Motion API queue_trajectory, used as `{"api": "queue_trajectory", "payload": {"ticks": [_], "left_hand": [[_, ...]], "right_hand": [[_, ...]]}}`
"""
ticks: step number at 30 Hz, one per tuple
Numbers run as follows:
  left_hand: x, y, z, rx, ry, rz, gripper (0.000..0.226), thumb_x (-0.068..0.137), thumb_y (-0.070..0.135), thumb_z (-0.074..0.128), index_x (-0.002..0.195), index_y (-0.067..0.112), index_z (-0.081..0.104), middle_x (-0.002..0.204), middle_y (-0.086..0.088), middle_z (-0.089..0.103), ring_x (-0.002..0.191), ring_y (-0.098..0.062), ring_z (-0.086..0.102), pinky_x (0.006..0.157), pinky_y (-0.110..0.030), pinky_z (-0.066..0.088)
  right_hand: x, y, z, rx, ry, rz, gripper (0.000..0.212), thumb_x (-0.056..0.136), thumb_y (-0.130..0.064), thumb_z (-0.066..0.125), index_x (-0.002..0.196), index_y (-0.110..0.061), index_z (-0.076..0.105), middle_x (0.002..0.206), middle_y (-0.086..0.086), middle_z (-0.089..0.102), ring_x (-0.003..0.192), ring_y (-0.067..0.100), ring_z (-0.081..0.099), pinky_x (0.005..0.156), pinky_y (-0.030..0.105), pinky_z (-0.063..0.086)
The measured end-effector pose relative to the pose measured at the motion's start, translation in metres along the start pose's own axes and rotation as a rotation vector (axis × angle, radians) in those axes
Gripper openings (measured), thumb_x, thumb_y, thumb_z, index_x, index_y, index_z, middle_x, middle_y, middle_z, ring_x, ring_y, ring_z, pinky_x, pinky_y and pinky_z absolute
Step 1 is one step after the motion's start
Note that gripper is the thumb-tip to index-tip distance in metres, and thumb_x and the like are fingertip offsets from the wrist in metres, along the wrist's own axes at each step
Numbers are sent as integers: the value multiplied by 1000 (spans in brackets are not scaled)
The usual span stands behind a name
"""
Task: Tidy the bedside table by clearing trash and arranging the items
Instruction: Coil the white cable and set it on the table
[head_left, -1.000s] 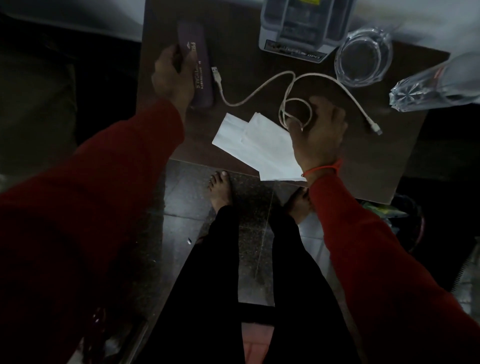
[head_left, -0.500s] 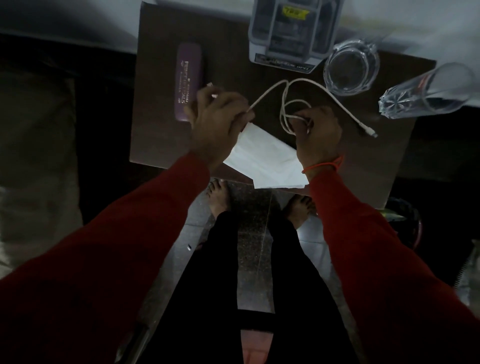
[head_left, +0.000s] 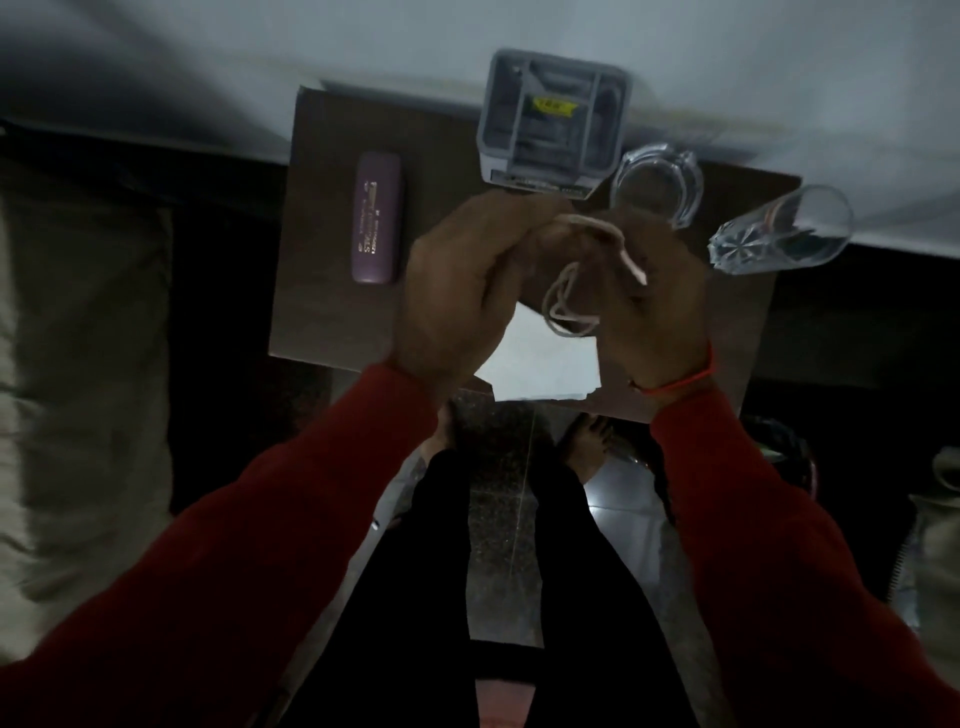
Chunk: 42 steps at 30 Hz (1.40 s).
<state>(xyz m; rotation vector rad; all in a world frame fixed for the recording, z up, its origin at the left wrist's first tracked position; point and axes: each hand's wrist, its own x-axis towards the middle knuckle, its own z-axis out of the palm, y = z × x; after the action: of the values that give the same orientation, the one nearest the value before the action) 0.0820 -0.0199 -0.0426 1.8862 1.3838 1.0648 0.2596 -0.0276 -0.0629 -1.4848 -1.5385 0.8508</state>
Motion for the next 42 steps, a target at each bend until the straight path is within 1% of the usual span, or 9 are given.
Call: {"api": "queue_trajectory", "payload": {"ticks": [4,9,15,20,25,29,33,38,42], "left_hand": [[19,26,-17,-101,168,-144,14,102,4,59,106,1,72,87,14,62,73,4,57,72,-20,47],[28,45,-25,-163,242,-342,16,105,20,57,103,11,70,69,3,57,61,-11,53,58,-30,44],[20,97,-12,-396,-174,-512,39,94,40,64,126,18,57,99,11,66,81,3,62,71,-13,47],[5,146,-10,-626,-224,-685,59,84,30,75,135,18,49,107,2,74,88,-10,75,70,-25,58],[17,187,-50,-317,-124,-579,24,86,32,71,109,38,70,93,10,78,86,-8,76,82,-42,62],[40,213,-94,-216,-33,-438,26,91,17,71,107,36,67,86,15,74,73,9,70,69,-18,59],[52,239,-130,-351,-116,-461,24,93,6,70,115,16,70,100,-12,76,92,-23,75,80,-37,62],[38,252,-160,-217,-331,-470,16,89,30,72,101,40,70,82,2,72,65,-13,70,62,-32,59],[30,258,-168,125,-314,-463,28,98,28,66,74,15,63,61,9,60,66,-19,63,54,-8,37]], "right_hand": [[18,-14,-23,-139,46,95,26,95,-40,63,87,-18,73,74,-5,68,68,13,64,67,43,54],[31,-47,-48,-242,-136,26,32,98,-35,57,75,-15,69,67,2,67,66,19,64,68,43,52],[29,-93,-63,672,218,456,35,102,-19,52,101,13,66,83,20,70,77,34,66,74,43,57],[15,-140,-76,961,286,646,24,99,-24,57,92,-5,70,88,14,69,75,25,67,75,37,59],[5,-194,-84,710,274,599,32,99,-26,57,78,-6,70,75,10,69,73,24,64,70,33,55],[2,-235,-102,473,243,443,29,99,-29,58,79,-18,75,79,7,73,81,23,69,81,43,56],[1,-270,-122,249,85,312,23,97,-33,60,92,-15,74,86,5,74,84,19,70,82,41,57],[-1,-305,-149,334,18,296,28,101,-18,55,92,1,73,63,1,59,55,-2,55,59,13,47],[-9,-320,-145,458,-2,347,20,96,-10,62,104,5,71,85,1,75,77,4,67,76,25,53]]}}
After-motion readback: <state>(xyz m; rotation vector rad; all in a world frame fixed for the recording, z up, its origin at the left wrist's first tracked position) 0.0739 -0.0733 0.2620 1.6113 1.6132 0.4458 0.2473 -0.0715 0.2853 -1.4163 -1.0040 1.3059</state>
